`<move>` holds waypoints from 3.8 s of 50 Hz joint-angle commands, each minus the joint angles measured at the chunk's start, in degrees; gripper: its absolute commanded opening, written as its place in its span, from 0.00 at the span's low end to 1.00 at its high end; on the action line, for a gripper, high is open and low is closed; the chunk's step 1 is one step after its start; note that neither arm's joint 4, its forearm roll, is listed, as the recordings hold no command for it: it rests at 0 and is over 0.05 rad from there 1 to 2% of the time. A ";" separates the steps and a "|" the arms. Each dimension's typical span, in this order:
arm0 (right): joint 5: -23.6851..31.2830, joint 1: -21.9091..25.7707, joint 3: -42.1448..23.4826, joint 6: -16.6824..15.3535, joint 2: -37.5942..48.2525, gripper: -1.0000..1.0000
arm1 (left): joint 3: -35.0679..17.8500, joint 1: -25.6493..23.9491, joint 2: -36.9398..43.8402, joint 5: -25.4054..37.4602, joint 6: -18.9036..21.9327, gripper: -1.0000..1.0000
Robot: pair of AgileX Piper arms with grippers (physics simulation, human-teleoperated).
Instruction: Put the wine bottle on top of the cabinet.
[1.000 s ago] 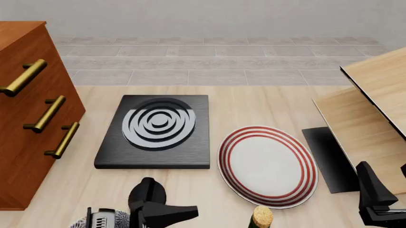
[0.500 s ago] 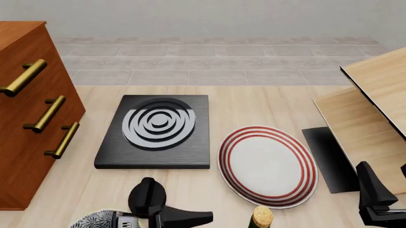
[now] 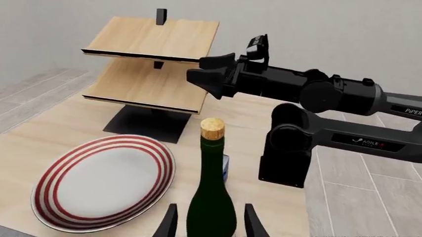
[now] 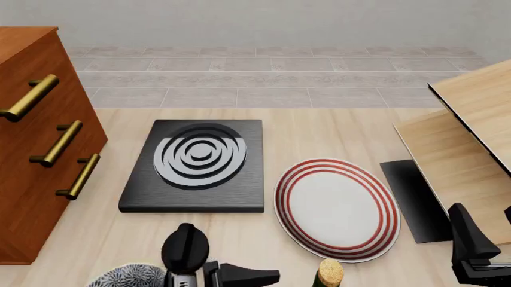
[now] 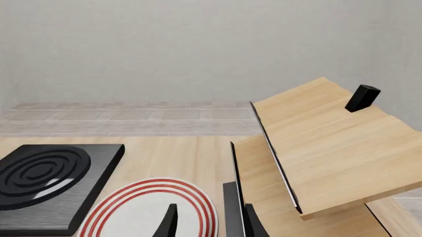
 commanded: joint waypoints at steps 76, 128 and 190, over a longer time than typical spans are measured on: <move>0.00 -0.01 0.00 0.00 0.01 1.00 | -10.93 -0.68 15.27 -1.30 2.16 1.00; 0.00 0.01 0.00 0.01 -0.01 1.00 | -5.59 2.40 7.33 -1.29 4.25 0.00; 0.01 0.00 0.00 0.00 -0.02 1.00 | -2.43 11.45 -40.98 34.30 9.19 0.00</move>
